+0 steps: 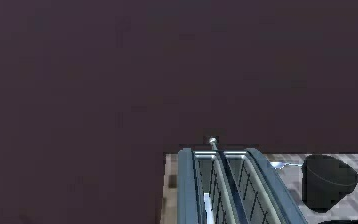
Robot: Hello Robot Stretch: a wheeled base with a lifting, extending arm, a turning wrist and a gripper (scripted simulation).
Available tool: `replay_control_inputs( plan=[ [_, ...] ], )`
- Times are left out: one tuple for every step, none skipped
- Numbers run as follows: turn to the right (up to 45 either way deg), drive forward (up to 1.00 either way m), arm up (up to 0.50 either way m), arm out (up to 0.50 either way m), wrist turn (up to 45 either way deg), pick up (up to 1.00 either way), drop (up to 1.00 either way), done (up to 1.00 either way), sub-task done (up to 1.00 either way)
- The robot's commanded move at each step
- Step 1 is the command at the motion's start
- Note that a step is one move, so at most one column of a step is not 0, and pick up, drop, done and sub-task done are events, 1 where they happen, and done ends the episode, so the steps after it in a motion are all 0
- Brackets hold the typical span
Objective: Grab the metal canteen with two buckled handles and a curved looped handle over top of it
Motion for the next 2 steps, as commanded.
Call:
replay_control_inputs(
  plan=[
    [0.0,0.0,0.0,0.0,45.0,0.0,0.0,0.0,0.0],
    [0.0,0.0,0.0,0.0,45.0,0.0,0.0,0.0,0.0]
  ],
)
